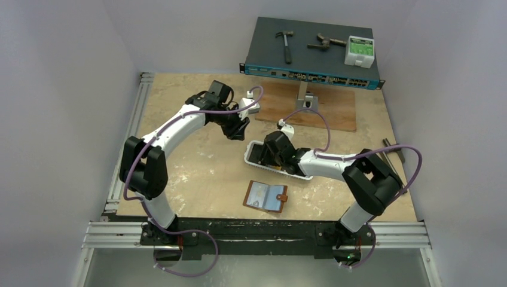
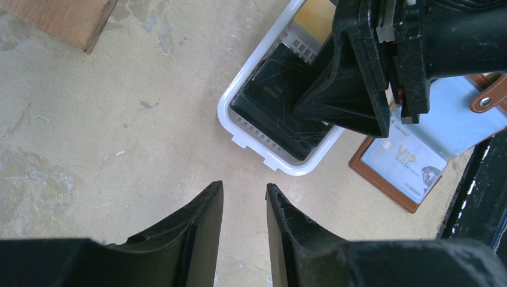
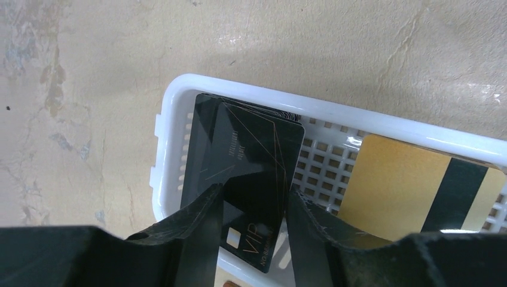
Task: Put the credit cards into the card holder
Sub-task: Pick up the credit card from the storage box.
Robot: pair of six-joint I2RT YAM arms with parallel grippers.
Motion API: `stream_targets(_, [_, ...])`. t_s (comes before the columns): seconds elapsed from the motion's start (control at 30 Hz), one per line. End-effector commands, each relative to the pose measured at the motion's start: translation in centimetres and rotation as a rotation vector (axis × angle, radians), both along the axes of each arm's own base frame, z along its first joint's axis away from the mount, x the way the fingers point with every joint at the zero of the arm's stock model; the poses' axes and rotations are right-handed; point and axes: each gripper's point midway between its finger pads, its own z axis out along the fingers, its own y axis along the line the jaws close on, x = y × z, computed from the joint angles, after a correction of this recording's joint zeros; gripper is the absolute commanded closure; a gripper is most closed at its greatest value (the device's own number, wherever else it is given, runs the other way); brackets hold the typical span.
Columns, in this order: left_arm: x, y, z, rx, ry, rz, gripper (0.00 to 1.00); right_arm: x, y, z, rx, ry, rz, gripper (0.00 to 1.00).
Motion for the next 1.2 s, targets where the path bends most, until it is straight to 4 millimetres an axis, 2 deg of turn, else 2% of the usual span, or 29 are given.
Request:
stream_targets(0.0, [-0.3,0.1,1.6,-0.039,-0.008,0.008,0.68,-0.1,-0.6,0.8,0.001,-0.023,-0.020,0.64])
stream_targets(0.17, [-0.2,0.2,1.5,-0.032,-0.009,0.012,0.69,0.0,-0.6,1.6,0.012,-0.042,-0.020,0.85])
stream_targets(0.37, [-0.3,0.3,1.8,-0.029,-0.011,0.013,0.70,0.0,-0.6,2.7,0.029,-0.063,-0.017,0.90])
stream_targets(0.53, [-0.5,0.3,2.6,-0.038,-0.011,0.026,0.69,0.1,-0.3,4.6,0.068,-0.114,0.007,1.00])
stream_targets(0.7, [-1.1,0.5,4.4,-0.068,0.000,0.044,0.69,0.0,0.4,6.8,0.124,-0.189,0.065,1.00])
stream_targets(0.83, [-2.0,0.6,6.3,-0.129,0.026,0.056,0.69,-0.7,0.9,9.5,0.225,-0.273,0.149,1.00])
stream_targets(0.97, [-3.2,0.6,8.2,-0.196,0.107,0.069,0.66,-1.6,0.4,12.4,0.339,-0.366,0.214,1.00])
stream_targets(1.17, [-4.9,0.1,9.8,-0.330,0.278,0.054,0.66,-3.0,-0.5,15.9,0.473,-0.483,0.285,1.00])
